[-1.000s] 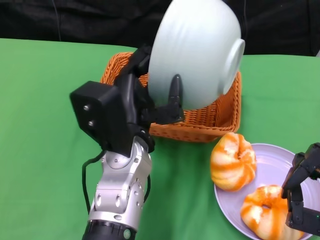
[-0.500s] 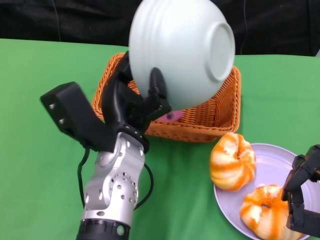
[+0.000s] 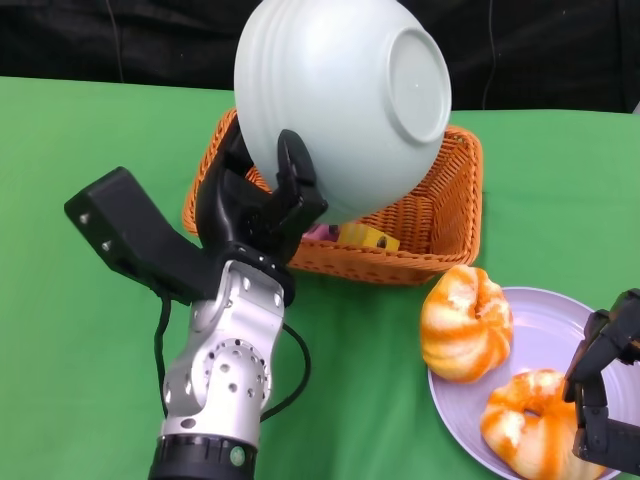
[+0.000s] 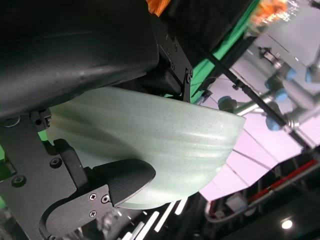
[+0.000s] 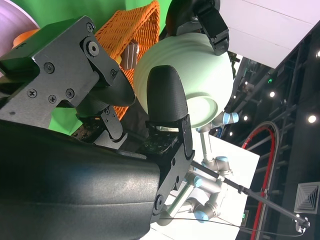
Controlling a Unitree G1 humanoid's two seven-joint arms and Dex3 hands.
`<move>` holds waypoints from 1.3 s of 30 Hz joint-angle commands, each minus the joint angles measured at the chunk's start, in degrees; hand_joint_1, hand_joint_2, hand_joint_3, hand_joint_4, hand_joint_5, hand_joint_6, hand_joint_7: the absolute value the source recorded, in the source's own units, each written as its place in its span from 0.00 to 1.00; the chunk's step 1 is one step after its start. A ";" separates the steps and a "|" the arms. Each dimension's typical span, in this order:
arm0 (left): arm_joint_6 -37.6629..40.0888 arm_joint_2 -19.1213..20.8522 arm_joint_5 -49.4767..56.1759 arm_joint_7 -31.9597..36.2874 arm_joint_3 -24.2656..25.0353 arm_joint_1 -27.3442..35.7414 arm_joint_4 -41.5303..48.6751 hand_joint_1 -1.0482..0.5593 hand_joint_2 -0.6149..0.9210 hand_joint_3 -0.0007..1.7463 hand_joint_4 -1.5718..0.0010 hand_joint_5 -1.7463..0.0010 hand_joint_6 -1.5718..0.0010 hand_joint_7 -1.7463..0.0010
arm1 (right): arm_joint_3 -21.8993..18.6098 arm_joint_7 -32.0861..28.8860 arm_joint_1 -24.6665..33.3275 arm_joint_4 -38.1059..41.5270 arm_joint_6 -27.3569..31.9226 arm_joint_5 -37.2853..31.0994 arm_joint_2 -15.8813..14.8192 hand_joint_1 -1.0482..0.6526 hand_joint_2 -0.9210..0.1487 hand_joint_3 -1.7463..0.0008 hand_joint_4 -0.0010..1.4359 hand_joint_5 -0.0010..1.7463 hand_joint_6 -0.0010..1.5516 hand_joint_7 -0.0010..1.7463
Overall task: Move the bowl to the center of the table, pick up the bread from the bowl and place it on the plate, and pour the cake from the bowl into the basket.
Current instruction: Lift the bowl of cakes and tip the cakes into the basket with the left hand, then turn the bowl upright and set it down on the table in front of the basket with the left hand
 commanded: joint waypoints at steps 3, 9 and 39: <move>0.62 -7.78 -5.70 3.31 2.34 -4.88 -0.83 0.50 0.61 0.95 0.30 0.00 0.49 0.00 | -0.15 0.01 0.38 -0.62 0.25 0.45 -0.60 0.58 0.50 0.18 0.61 1.00 0.46 0.95; 0.47 -7.85 -7.23 4.82 2.00 -4.87 -0.91 0.50 0.63 0.93 0.30 0.00 0.51 0.00 | -0.19 -0.08 0.37 -0.43 -0.13 0.26 -0.58 0.58 0.50 0.18 0.61 1.00 0.46 0.95; 0.25 -6.07 -11.32 5.31 -0.49 -3.44 -2.63 0.47 0.67 0.86 0.30 0.00 0.50 0.00 | -0.27 -0.24 0.29 -0.63 0.52 -0.26 -0.54 0.57 0.49 0.18 0.62 1.00 0.46 0.94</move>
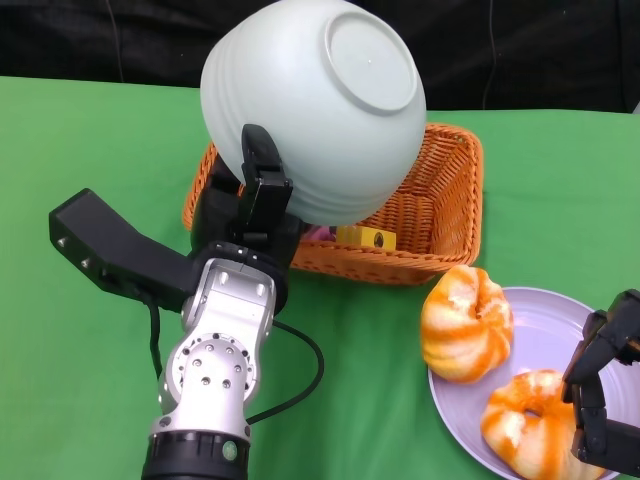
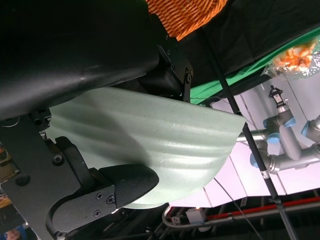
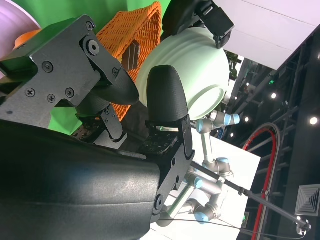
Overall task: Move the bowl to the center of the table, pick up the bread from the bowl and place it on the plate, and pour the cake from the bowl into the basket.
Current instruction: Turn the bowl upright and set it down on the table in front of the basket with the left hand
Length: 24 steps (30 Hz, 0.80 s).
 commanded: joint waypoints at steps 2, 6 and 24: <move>-0.83 -5.74 3.23 -2.47 -1.82 -2.77 -2.87 0.47 0.61 0.93 0.30 0.00 0.48 0.00 | -0.27 -0.31 0.26 -0.71 0.65 0.10 -0.53 0.57 0.49 0.18 0.62 1.00 0.46 0.94; -2.32 -3.81 9.67 -4.91 -5.11 -0.50 -6.16 0.49 0.59 0.98 0.29 0.00 0.45 0.00 | -0.28 -0.37 0.28 -0.70 0.65 0.01 -0.48 0.57 0.50 0.17 0.62 1.00 0.47 0.94; -10.01 4.32 38.63 -13.64 -14.68 8.40 -15.68 0.55 0.56 0.97 0.30 0.00 0.44 0.00 | -0.28 0.08 0.08 -0.45 0.77 0.46 -0.64 0.57 0.49 0.19 0.61 1.00 0.47 0.93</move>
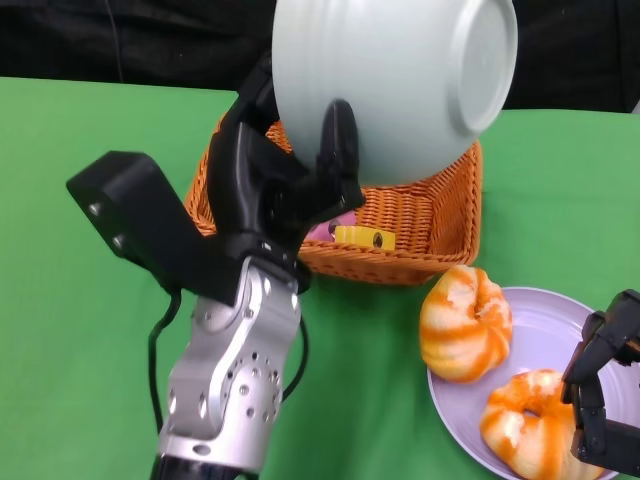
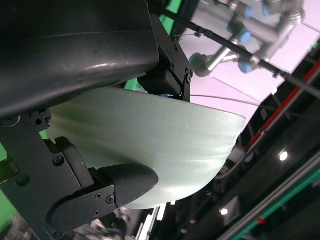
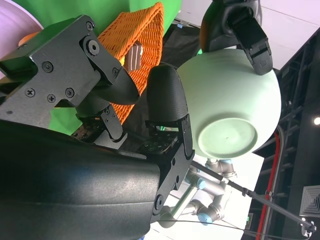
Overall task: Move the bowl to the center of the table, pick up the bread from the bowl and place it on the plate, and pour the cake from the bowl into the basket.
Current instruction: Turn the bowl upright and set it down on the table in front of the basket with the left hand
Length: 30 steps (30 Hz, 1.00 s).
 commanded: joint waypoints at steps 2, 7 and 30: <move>-3.76 2.06 9.12 -0.99 -2.51 3.94 -2.73 0.55 0.55 0.96 0.31 0.00 0.44 0.00 | -0.25 -0.22 0.11 -0.52 0.05 0.23 -0.58 0.57 0.49 0.19 0.61 1.00 0.47 0.93; -8.58 6.07 19.35 -1.80 -3.89 6.19 -3.82 0.54 0.55 0.96 0.33 0.00 0.44 0.00 | -0.37 -0.54 -0.06 -0.29 -0.23 -0.15 -0.42 0.57 0.49 0.19 0.61 1.00 0.47 0.93; -34.45 22.40 51.19 4.50 -1.03 16.81 -6.71 0.60 0.50 1.00 0.32 0.00 0.45 0.01 | -0.08 -0.59 -0.22 0.20 -0.53 -0.19 -0.36 0.57 0.49 0.19 0.60 1.00 0.47 0.93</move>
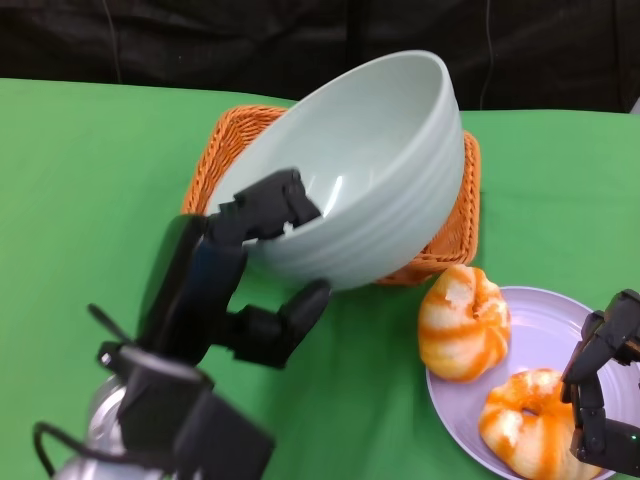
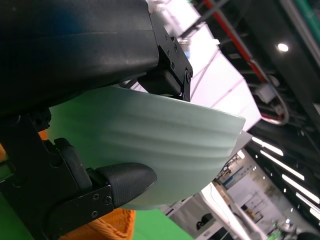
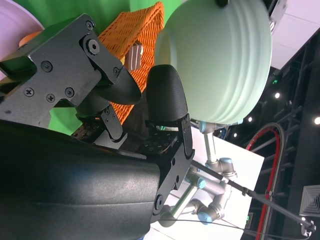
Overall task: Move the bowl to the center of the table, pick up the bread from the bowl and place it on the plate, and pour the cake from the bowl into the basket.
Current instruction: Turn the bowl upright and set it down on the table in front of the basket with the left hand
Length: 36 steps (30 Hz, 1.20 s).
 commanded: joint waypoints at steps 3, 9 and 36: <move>-6.21 2.97 5.94 5.00 2.41 1.82 -1.47 0.59 0.49 1.00 0.32 0.00 0.45 0.01 | -0.10 -0.40 -0.11 0.11 -0.52 -0.05 -0.36 0.57 0.49 0.19 0.60 1.00 0.47 0.93; -12.03 9.55 19.06 12.63 6.01 5.54 -2.67 0.54 0.47 1.00 0.30 0.00 0.44 0.00 | 0.22 -0.37 0.09 -0.68 0.03 -0.24 -0.31 0.58 0.49 0.18 0.61 1.00 0.47 0.93; -6.14 24.09 51.63 43.01 -4.97 11.10 8.15 0.52 0.47 0.86 0.34 0.00 0.52 0.00 | 0.63 -0.51 0.76 -2.65 2.18 -0.57 -0.37 0.58 0.44 0.22 0.57 1.00 0.45 0.93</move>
